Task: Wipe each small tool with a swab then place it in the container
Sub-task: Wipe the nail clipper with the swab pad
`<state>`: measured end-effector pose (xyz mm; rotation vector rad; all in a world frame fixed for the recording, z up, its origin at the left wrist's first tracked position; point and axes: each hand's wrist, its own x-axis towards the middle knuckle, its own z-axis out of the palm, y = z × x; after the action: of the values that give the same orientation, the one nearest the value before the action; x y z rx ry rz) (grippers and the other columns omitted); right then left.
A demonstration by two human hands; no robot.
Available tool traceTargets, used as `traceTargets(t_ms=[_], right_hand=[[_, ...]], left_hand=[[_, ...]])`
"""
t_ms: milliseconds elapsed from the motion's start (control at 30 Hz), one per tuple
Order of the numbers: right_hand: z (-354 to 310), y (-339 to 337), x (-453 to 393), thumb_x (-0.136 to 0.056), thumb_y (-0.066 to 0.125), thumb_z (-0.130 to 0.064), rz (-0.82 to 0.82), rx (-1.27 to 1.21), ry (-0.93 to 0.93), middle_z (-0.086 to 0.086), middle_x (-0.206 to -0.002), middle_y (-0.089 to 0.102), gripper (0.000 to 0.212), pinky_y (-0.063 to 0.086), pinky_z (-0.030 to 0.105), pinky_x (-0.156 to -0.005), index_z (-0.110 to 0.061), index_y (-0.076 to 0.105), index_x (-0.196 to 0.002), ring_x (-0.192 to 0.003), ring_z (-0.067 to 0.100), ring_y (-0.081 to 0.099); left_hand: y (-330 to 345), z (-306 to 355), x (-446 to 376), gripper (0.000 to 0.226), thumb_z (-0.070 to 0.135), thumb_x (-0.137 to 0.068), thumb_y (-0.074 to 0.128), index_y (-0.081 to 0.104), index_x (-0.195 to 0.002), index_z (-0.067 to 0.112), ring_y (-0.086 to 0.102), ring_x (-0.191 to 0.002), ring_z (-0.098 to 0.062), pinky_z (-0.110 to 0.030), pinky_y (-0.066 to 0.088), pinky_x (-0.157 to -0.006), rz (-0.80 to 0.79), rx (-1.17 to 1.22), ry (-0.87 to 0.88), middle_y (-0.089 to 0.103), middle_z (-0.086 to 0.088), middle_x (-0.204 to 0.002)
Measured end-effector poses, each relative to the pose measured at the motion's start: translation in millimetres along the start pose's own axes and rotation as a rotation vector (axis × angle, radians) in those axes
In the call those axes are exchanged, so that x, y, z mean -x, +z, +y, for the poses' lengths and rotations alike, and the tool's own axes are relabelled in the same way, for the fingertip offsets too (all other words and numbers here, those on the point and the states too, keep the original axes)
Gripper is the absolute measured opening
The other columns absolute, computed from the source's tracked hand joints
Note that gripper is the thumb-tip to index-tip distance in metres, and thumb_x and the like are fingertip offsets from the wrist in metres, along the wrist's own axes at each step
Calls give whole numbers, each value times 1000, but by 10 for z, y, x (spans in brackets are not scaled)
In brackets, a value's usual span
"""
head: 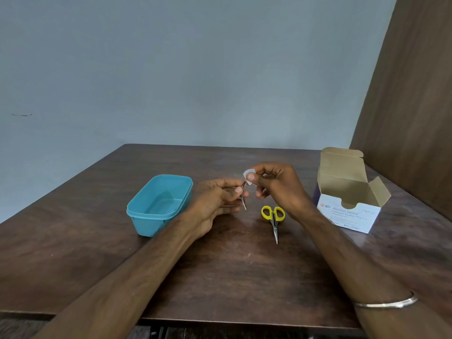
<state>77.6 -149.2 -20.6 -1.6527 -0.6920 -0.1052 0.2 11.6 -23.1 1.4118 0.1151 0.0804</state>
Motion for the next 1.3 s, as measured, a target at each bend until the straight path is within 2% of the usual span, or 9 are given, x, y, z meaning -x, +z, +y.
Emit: traceTargets(t_ms=[133,300,400,533,767,933,1000,1167,1300], right_hand=[[-2,-15,-12,-90,70,-8,33,-40,24,4,-75,72,13,48,28,-49,-6,73,-103,-46,17,55],[1,-41,-3,-88,73,-12,-53,-35,132,5,-78,71,3,55,32,-54,-13,76,-88,-63,17,62],[-5,-9,18,-84,77,-13,-125,-14,154,6,-82,74,5,58,33,-59,-11,74,-88,-74,18,69],[-25,12,31,-82,78,-7,-132,-35,156,10,-79,75,12,59,35,-60,-5,70,-91,-67,24,72],[-30,-1,21,-86,74,-4,-137,-26,155,24,-87,74,19,63,33,-64,5,73,-102,-63,25,72],[-50,15,35,-84,74,2,-148,-52,151,27,-91,73,10,63,34,-66,-1,73,-93,-66,28,73],[-59,23,38,-82,75,2,-133,-42,150,30,-92,72,13,63,33,-64,3,72,-95,-63,27,71],[-54,22,34,-84,75,-3,-100,-26,148,27,-88,73,21,62,32,-61,7,71,-101,-62,26,72],[-46,12,31,-86,73,-1,-118,-42,162,23,-89,74,17,64,36,-68,5,73,-102,-71,32,74]], left_hand=[[-1,-13,-29,21,-2,-88,64,72,-106,5,69,-73,-17,-29,61,-70,75,-30,64,76,-11,-91],[-13,11,-28,20,-5,-88,64,73,-99,8,74,-84,-24,-27,61,-71,150,26,137,75,-13,-89],[-3,11,-18,21,-5,-88,63,73,-98,10,75,-82,-21,-27,61,-69,146,9,153,75,-11,-91],[15,-13,-19,21,-3,-86,66,74,-100,11,74,-80,-20,-26,60,-67,120,-11,170,75,-12,-96],[6,-12,-27,25,-5,-89,63,72,-100,15,75,-78,-23,-26,61,-66,125,-37,207,77,-6,-86],[-15,-18,-47,21,-4,-89,64,74,-99,12,74,-78,-22,-27,61,-68,144,-55,207,77,-4,-89],[-14,-21,-46,21,-4,-88,63,74,-98,11,74,-79,-23,-28,61,-68,136,-54,214,77,-3,-90],[1,-24,-47,23,-4,-88,64,73,-101,12,75,-79,-22,-27,61,-66,140,-54,222,77,-4,-84],[-7,-17,-44,21,-2,-87,65,73,-98,14,75,-79,-19,-26,61,-67,146,-76,225,77,-2,-82]])
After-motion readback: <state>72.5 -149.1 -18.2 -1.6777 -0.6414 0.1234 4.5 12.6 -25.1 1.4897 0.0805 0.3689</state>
